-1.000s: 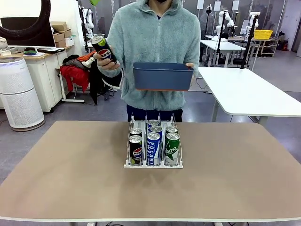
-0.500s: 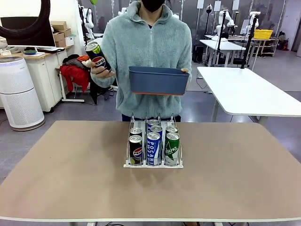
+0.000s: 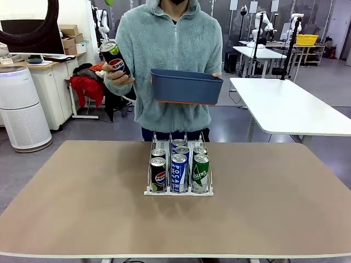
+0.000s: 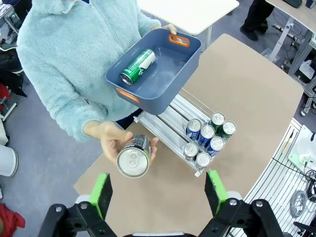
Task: Fill the beverage cans into the dispenser.
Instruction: Pick up the Pepsi coke handed by the human.
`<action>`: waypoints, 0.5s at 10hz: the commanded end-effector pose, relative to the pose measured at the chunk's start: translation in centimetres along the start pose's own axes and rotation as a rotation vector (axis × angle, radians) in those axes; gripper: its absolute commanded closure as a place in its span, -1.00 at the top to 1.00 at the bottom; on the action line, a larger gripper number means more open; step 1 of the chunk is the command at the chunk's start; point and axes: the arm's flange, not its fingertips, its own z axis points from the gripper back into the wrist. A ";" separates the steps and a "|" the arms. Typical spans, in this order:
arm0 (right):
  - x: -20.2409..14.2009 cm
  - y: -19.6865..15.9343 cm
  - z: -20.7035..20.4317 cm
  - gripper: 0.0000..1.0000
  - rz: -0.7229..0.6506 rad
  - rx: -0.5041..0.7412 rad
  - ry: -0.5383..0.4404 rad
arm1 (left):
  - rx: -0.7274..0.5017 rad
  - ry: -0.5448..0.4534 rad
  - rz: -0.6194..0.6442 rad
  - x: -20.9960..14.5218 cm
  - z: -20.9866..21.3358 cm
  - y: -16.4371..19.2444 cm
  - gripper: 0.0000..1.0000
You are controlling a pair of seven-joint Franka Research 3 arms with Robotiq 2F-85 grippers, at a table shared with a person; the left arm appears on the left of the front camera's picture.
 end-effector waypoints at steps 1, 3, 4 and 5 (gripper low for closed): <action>0.0 0.2 0.0 1.00 0.001 0.000 0.000 | 0.004 0.010 0.000 -0.7 0.1 -0.1 1.00; 0.0 0.2 0.0 1.00 0.001 0.000 0.000 | 0.004 0.010 0.000 -0.7 0.1 -0.1 1.00; 0.0 0.2 0.0 1.00 0.001 0.000 0.000 | 0.004 0.010 0.000 -0.7 0.1 -0.1 1.00; 0.0 0.2 0.0 1.00 0.001 0.000 0.000 | 0.004 0.010 0.000 -0.7 0.1 -0.1 1.00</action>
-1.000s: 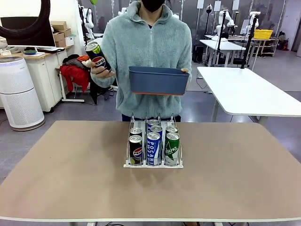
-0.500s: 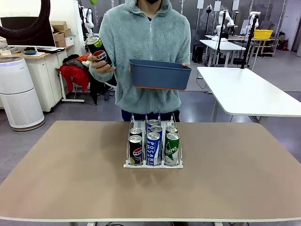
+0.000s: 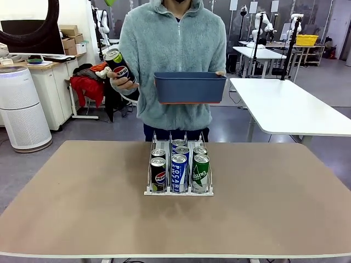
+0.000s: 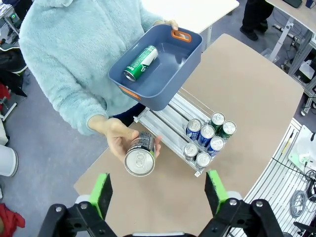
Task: Fill the beverage cans into the dispenser.
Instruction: Pick up the Pepsi coke handed by the human.
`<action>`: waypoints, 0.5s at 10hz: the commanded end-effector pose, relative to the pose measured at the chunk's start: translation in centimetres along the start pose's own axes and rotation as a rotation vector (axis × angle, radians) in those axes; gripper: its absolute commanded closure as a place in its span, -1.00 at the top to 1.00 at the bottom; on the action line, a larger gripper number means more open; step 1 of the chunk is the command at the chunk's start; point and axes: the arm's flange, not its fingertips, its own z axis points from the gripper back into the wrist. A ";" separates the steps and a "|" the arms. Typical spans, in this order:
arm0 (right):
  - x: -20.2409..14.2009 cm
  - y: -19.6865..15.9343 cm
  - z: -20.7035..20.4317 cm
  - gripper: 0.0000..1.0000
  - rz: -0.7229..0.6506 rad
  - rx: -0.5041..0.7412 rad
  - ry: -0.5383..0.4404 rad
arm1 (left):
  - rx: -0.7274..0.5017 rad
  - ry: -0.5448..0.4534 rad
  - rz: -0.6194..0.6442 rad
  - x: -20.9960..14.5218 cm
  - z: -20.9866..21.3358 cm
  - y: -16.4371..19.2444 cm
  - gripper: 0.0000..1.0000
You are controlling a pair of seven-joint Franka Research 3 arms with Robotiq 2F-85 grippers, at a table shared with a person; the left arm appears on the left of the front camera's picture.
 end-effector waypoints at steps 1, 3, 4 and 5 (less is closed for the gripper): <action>0.0 0.2 0.0 1.00 0.001 0.000 0.000 | 0.004 0.010 0.000 -0.7 0.1 -0.1 1.00; 0.0 0.2 0.0 1.00 0.001 0.000 0.000 | 0.004 0.010 0.000 -0.7 0.1 -0.1 1.00; 0.0 0.2 0.0 1.00 0.001 0.000 0.000 | 0.004 0.010 0.000 -0.7 0.1 -0.1 1.00; 0.0 0.2 0.0 1.00 0.001 0.000 0.000 | 0.004 0.010 0.000 -0.7 0.1 -0.1 1.00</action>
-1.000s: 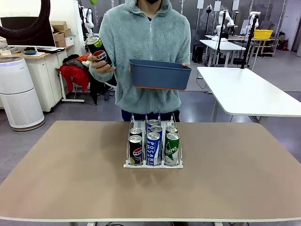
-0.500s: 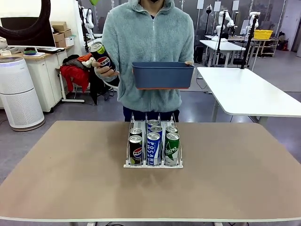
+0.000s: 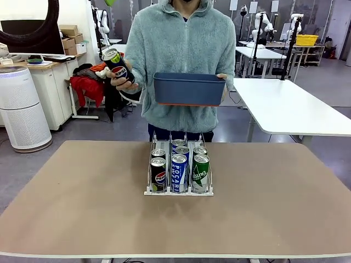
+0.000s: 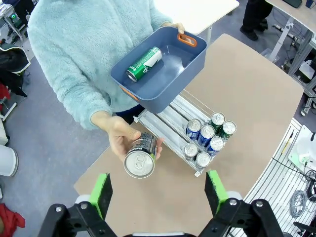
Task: Fill the beverage cans into the dispenser.
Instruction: Pick up the Pepsi coke handed by the human.
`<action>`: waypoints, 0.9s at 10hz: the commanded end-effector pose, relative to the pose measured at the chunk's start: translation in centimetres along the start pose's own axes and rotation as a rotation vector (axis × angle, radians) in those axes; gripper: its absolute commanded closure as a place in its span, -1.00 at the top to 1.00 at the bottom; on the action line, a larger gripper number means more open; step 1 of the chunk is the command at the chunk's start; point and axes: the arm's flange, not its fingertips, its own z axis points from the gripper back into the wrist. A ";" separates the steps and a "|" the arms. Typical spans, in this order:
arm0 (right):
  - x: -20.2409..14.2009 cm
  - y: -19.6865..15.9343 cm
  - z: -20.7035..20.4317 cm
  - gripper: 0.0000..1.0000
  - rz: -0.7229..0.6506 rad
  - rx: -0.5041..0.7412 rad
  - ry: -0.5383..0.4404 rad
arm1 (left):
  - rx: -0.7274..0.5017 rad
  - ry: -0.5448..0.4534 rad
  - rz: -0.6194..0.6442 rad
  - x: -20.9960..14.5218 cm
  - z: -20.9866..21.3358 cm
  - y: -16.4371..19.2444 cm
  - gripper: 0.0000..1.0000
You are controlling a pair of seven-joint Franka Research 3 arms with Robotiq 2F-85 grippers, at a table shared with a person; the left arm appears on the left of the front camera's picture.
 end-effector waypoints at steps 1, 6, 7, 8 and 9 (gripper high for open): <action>0.0 0.2 0.0 1.00 0.001 0.000 0.000 | 0.004 0.010 0.000 -0.7 0.1 -0.1 1.00; 0.0 0.2 0.0 1.00 0.001 0.000 0.000 | -0.019 0.036 -0.044 -0.4 -1.3 0.3 1.00; 0.0 0.2 0.0 1.00 0.001 0.000 0.000 | -0.021 0.044 -0.055 -0.5 -2.4 0.9 1.00; 0.0 0.2 0.0 1.00 0.001 0.000 0.000 | -0.019 0.054 -0.069 -0.9 -2.7 1.5 1.00; 0.0 0.2 0.0 1.00 0.001 0.000 0.000 | -0.017 0.052 -0.066 -1.1 -3.6 1.7 1.00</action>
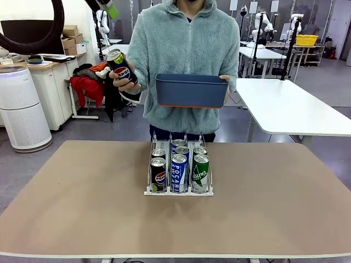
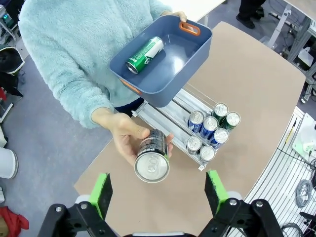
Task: Fill the beverage cans into the dispenser.
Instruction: Pick up the Pepsi coke handed by the human.
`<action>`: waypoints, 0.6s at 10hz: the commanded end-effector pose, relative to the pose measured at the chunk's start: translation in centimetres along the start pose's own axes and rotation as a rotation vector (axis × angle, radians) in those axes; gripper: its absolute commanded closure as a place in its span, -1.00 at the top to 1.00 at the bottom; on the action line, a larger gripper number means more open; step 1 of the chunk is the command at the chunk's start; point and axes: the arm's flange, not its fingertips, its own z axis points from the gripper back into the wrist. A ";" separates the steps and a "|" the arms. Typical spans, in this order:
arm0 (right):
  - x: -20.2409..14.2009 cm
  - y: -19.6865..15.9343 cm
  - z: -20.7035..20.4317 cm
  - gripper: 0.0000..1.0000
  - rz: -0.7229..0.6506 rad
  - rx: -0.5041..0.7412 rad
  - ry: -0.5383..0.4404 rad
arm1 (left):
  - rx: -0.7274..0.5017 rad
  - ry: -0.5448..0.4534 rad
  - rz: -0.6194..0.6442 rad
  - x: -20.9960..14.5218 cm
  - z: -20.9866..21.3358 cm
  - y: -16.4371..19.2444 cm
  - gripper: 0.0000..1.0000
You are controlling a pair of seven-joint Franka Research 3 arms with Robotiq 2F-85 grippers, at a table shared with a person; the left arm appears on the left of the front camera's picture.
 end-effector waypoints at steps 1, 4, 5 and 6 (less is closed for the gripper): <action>0.0 0.2 0.0 1.00 0.001 0.001 0.000 | 0.011 -0.005 -0.014 -0.9 -1.3 0.5 1.00; 0.0 0.2 0.0 1.00 0.001 0.001 0.000 | 0.014 -0.041 0.006 -2.1 -3.4 1.3 1.00; 0.0 0.2 0.0 1.00 0.001 0.001 0.000 | 0.003 -0.043 0.017 -2.4 -3.8 1.3 1.00; 0.0 0.2 0.0 1.00 0.001 0.001 0.000 | -0.012 -0.044 0.022 -2.6 -4.4 1.4 1.00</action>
